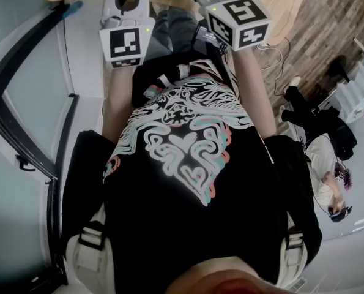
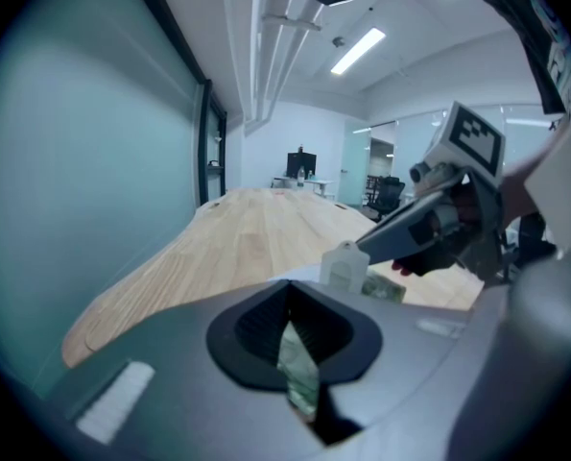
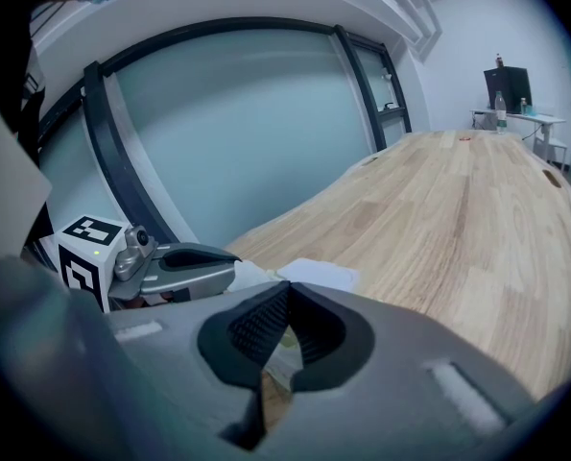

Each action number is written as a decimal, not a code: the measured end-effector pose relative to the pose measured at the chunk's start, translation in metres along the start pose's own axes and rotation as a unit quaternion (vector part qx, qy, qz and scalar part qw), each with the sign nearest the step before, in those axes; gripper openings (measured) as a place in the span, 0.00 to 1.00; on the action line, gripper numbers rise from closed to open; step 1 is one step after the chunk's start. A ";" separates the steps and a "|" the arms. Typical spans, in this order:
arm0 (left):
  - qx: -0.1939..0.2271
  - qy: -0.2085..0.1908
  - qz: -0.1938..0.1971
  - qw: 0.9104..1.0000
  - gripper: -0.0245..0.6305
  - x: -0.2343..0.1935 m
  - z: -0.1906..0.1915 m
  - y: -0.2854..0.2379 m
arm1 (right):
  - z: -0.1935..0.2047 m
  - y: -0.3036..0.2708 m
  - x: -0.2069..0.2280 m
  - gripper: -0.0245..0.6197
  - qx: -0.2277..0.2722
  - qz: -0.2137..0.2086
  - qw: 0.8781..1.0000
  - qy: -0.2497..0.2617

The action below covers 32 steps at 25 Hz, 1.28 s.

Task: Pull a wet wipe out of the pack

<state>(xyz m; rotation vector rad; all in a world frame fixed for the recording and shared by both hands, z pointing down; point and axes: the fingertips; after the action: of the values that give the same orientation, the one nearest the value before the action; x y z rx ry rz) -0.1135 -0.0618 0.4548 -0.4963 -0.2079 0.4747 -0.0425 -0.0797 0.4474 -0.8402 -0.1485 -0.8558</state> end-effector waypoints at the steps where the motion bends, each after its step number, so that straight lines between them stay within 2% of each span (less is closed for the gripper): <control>1: 0.000 0.000 0.000 1.000 0.02 0.000 0.000 0.000 | 0.000 0.001 0.000 0.04 0.001 0.000 1.000 -0.001; 32: 0.018 -0.016 0.011 1.000 0.02 0.001 -0.019 0.001 | -0.008 0.015 0.001 0.04 0.021 -0.002 1.000 -0.018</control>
<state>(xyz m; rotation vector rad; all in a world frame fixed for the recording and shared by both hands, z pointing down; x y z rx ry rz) -0.1071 -0.0678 0.4384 -0.4562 -0.2235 0.5069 -0.0331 -0.0808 0.4334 -0.8164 -0.1996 -0.8378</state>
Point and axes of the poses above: the fingertips, and each gripper's own axes: y backward along the fingers, x to its right, z out of its underside, and after that the axes turned 6 degrees about -y, right-handed
